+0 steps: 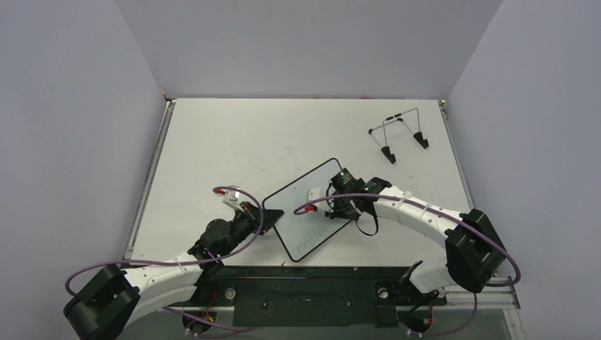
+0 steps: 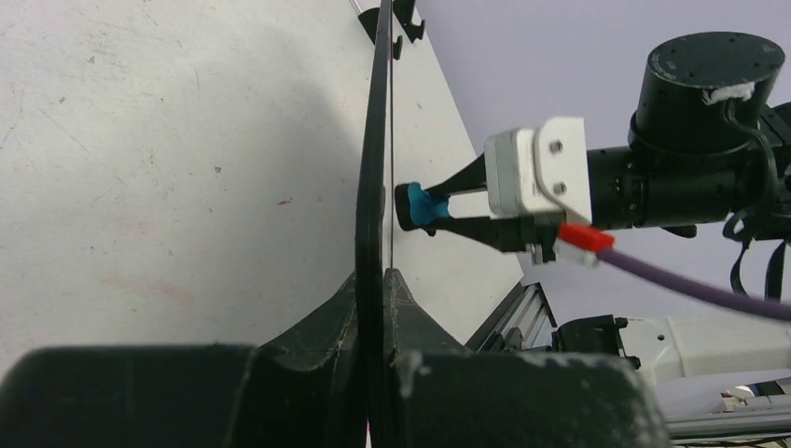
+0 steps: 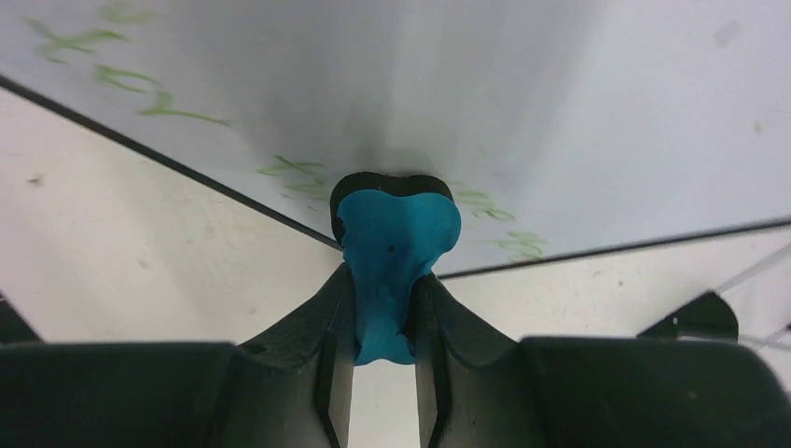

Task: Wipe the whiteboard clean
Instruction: Erase the whiteboard at the center of the board.

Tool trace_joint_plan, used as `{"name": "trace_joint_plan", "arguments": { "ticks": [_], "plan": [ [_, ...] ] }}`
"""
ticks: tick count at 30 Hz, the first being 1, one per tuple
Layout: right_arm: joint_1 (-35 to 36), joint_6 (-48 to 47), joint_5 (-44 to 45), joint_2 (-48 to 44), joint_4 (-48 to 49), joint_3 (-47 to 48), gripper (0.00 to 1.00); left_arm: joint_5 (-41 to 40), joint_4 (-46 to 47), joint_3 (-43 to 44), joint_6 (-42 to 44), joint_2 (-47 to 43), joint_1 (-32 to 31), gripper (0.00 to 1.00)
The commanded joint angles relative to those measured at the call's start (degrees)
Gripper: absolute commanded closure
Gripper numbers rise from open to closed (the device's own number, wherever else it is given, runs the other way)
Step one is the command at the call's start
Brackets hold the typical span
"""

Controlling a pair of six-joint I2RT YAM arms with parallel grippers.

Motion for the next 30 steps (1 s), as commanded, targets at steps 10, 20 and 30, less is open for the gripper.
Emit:
{"name": "trace_joint_plan", "arguments": {
  "ticks": [10, 20, 30],
  "plan": [
    [-0.04, 4.97, 12.0, 0.09, 7.08, 0.16, 1.0, 1.43, 9.65, 3.25, -1.27, -0.02, 0.32, 1.0],
    [4.24, 0.68, -3.53, -2.64, 0.85, 1.43, 1.0, 2.05, 9.67, 3.46, -0.96, 0.12, 0.28, 1.0],
    [0.43, 2.91, 4.75, -2.08, 4.72, 0.35, 1.0, 2.22, 11.24, 3.96, -1.26, 2.15, 0.31, 1.0]
  ]
}}
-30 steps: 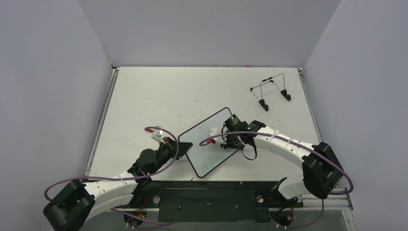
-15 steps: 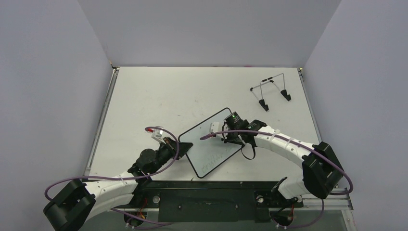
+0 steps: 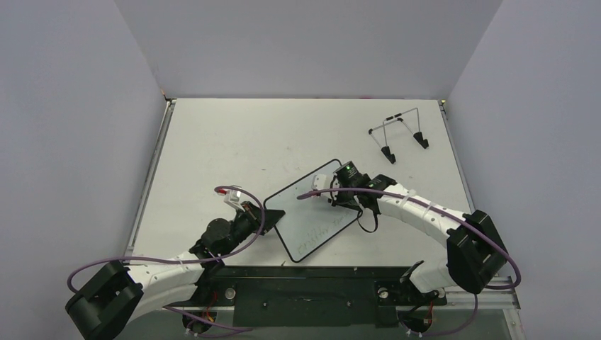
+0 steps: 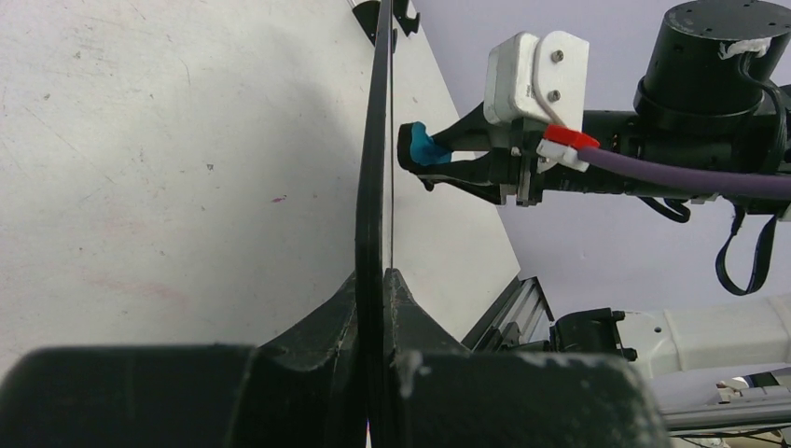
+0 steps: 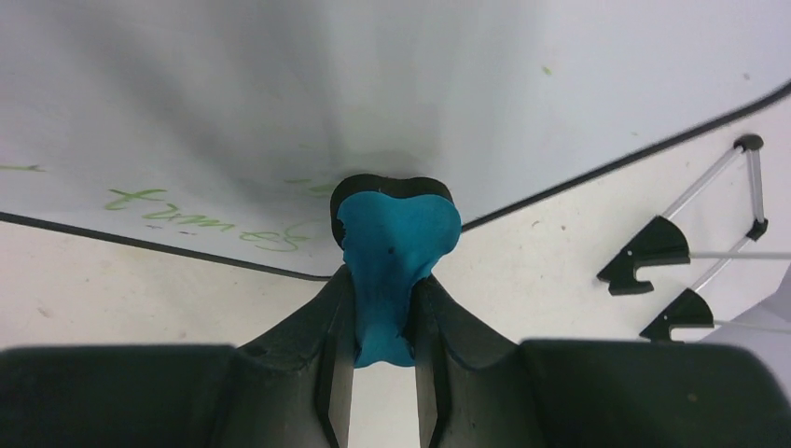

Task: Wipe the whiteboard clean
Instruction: Erase the whiteboard at the center of the board.

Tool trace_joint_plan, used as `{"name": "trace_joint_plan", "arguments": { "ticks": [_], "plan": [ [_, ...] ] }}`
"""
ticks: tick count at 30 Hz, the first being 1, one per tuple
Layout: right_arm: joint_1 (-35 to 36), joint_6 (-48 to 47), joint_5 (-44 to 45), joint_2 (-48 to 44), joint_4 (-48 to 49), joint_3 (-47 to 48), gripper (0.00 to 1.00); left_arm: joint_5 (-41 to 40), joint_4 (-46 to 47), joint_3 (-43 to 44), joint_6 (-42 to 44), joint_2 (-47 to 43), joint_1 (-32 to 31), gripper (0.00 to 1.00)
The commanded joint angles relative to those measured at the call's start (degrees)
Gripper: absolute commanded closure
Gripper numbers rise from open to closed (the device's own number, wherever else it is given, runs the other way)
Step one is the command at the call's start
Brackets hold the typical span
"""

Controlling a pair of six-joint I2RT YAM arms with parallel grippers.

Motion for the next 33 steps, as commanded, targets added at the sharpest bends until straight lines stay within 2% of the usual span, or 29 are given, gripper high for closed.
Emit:
{"name": "trace_joint_plan", "arguments": {
  "ticks": [1, 3, 5, 6, 10, 12, 15, 18, 22, 25, 28, 30, 33],
  "plan": [
    [3.33, -3.2, -6.07, -1.96, -2.73, 0.49, 1.0, 1.17, 9.15, 3.96, -1.2, 0.27, 0.31, 1.0],
    [4.78, -5.49, -10.67, -2.17, -5.56, 0.75, 1.0, 1.17, 9.03, 4.09, -1.08, 0.27, 0.41, 1.0],
    [4.83, -5.06, -10.79, -1.98, -5.52, 1.06, 1.0, 1.17, 8.91, 4.16, -1.08, 0.21, 0.45, 1.0],
    [4.61, -4.19, -9.2, -1.85, -4.6, 0.87, 1.0, 1.17, 8.86, 4.08, -1.05, 0.2, 0.41, 1.0],
    [1.43, 0.9, 6.38, 0.09, 2.96, 0.14, 1.0, 1.87, 8.93, 4.16, -1.12, 0.18, 0.46, 1.0],
    [-0.41, 2.12, 9.02, 0.65, 3.77, 0.18, 1.0, 2.51, 9.0, 4.29, -1.05, 0.39, 0.38, 1.0],
    [-0.37, 0.91, 5.57, 0.71, 1.7, 0.48, 1.0, 2.76, 9.29, 4.33, -1.04, 0.67, 0.43, 1.0],
    [3.71, -5.53, -5.5, 0.03, -4.77, 0.22, 1.0, 2.71, 9.6, 4.0, -1.03, 0.69, 0.43, 1.0],
    [7.49, -10.35, -11.59, 1.08, -11.01, 1.31, 1.0, 2.51, 9.66, 3.48, -1.17, -0.01, 0.69, 1.0],
    [6.95, -8.37, -7.42, 1.21, -8.63, 0.8, 1.0, 2.14, 8.8, 3.14, -1.2, -1.07, 0.76, 1.0],
    [2.31, -3.64, 2.01, 1.6, -3.28, 0.8, 1.0, 2.06, 8.06, 3.01, -0.95, -2.05, 0.83, 1.0],
    [-0.38, -1.99, 5.1, 1.83, -1.5, 0.61, 1.0, 2.1, 8.02, 3.02, -0.94, -1.98, 0.87, 1.0],
    [-0.74, -2.01, 2.86, 2.39, -2.83, 0.85, 1.0, 2.53, 8.68, 3.25, -0.97, -1.27, 0.93, 1.0]
  ]
}}
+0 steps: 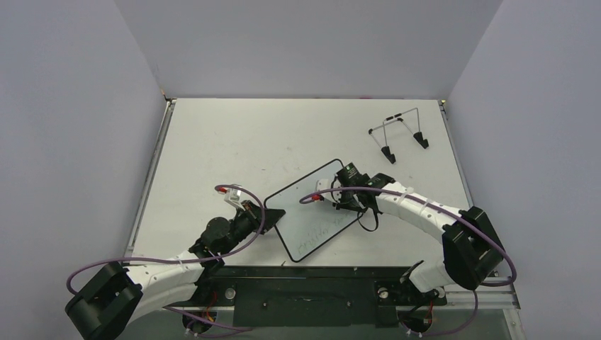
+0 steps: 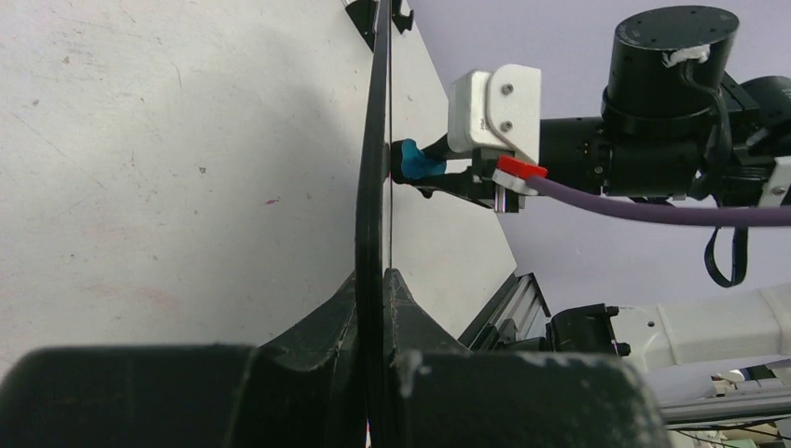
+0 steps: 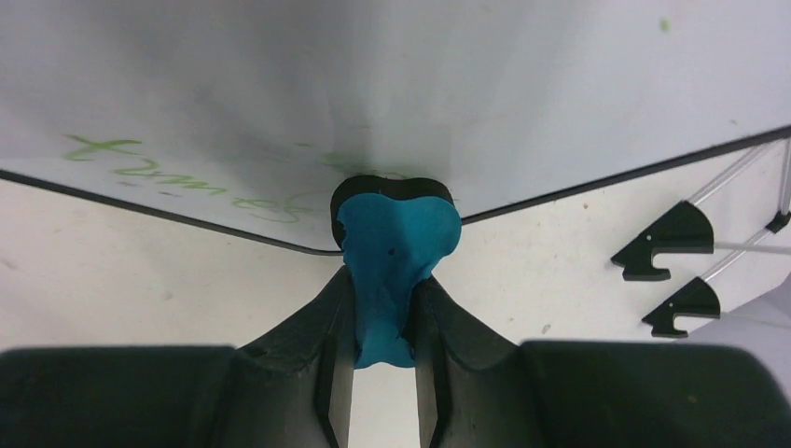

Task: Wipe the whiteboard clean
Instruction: Erase the whiteboard at the center of the board.

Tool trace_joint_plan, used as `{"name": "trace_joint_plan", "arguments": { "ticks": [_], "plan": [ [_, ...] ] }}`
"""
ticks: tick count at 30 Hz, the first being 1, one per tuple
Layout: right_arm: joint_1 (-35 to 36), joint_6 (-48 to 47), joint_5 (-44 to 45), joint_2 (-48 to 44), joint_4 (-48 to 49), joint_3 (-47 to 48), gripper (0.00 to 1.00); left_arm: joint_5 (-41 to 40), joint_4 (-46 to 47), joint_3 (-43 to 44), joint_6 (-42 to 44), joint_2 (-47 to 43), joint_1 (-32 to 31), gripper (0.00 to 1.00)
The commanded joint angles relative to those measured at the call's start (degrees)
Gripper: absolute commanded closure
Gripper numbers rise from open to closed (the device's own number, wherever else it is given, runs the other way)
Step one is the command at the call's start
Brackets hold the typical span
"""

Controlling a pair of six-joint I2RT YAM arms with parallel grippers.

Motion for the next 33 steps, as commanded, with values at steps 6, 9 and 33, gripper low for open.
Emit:
{"name": "trace_joint_plan", "arguments": {
  "ticks": [6, 9, 33],
  "plan": [
    [5.15, -4.77, -10.57, 0.27, -5.81, 1.63, 1.0, 1.47, 10.68, 2.32, -1.9, -0.14, 0.3, 1.0],
    [5.34, -4.15, -10.24, -0.51, -5.15, 1.76, 1.0, 1.14, 10.48, 2.0, -1.86, -0.48, 0.33, 1.0],
    [-0.9, 2.35, 3.52, 0.17, 3.47, 0.82, 1.0, 2.14, 11.97, 2.94, -2.22, 2.25, 0.27, 1.0]
  ]
}}
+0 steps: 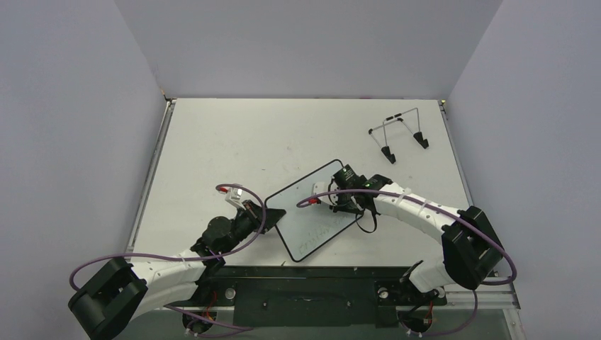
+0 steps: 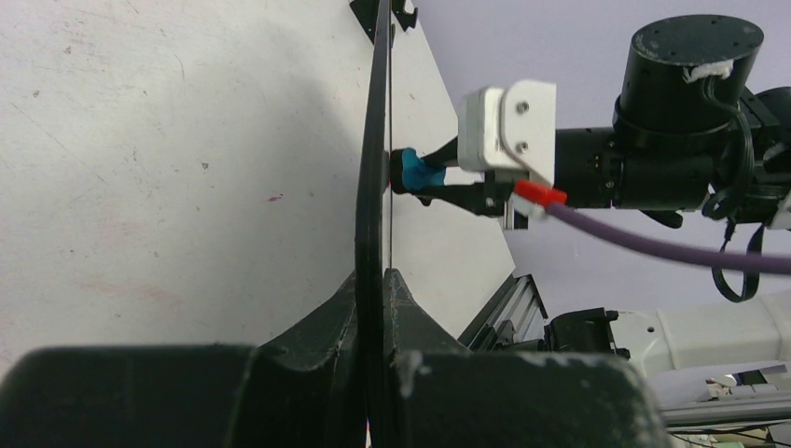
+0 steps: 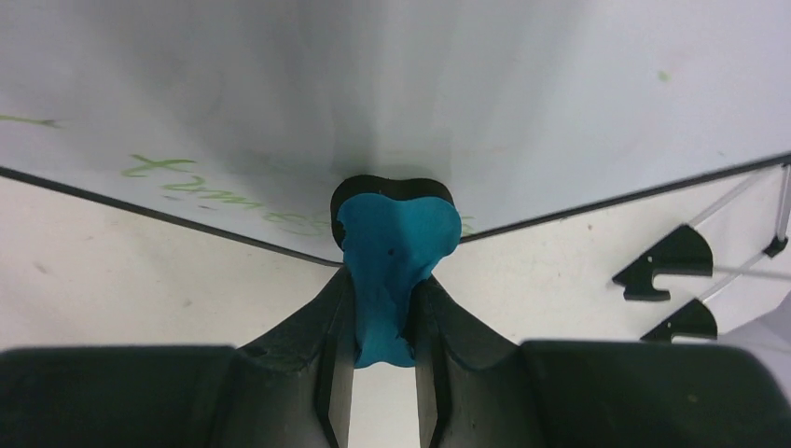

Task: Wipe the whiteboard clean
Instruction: Erase the whiteboard at the center of the board.

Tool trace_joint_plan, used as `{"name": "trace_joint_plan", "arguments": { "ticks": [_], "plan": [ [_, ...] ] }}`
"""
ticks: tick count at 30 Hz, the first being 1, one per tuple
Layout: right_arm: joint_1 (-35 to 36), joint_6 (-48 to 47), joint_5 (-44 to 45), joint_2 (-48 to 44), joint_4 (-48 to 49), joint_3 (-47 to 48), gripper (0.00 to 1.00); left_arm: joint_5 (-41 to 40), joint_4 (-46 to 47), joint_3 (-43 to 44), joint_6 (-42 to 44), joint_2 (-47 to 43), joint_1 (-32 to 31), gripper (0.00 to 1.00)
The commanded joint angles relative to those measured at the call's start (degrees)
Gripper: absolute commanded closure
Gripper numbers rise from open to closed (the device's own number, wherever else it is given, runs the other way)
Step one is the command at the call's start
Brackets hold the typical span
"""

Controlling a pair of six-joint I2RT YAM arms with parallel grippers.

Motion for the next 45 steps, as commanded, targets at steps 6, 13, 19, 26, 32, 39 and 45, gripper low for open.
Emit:
{"name": "trace_joint_plan", "arguments": {
  "ticks": [6, 13, 19, 26, 32, 39, 45],
  "plan": [
    [2.89, -3.93, -11.71, -2.33, -3.91, 1.65, 1.0, 2.02, 10.13, 2.92, -1.06, -0.17, -0.04, 1.0],
    [-2.75, 1.3, 2.77, -2.14, 4.47, 0.01, 1.0, 1.62, 8.94, 2.78, -0.73, -1.49, -0.07, 1.0],
    [-3.18, -3.14, -6.67, -2.72, -1.28, 0.23, 1.0, 2.05, 9.2, 2.95, -0.51, -1.03, -0.02, 1.0],
    [-1.87, 0.44, -5.09, -2.77, 2.0, 0.69, 1.0, 2.05, 10.32, 2.47, -0.76, -0.92, -0.03, 1.0],
    [-6.29, 2.71, -0.98, -3.03, 4.14, 0.1, 1.0, 2.1, 10.42, 2.4, -0.66, -0.75, -0.07, 1.0],
    [-3.16, 0.12, -9.93, -3.9, 0.0, 1.16, 1.0, 2.66, 10.77, 2.2, -0.77, -0.44, -0.03, 1.0],
    [-9.07, 4.49, -2.16, -4.22, 5.69, -0.04, 1.0, 2.39, 10.37, 2.07, -0.71, -1.18, -0.07, 1.0]
  ]
}}
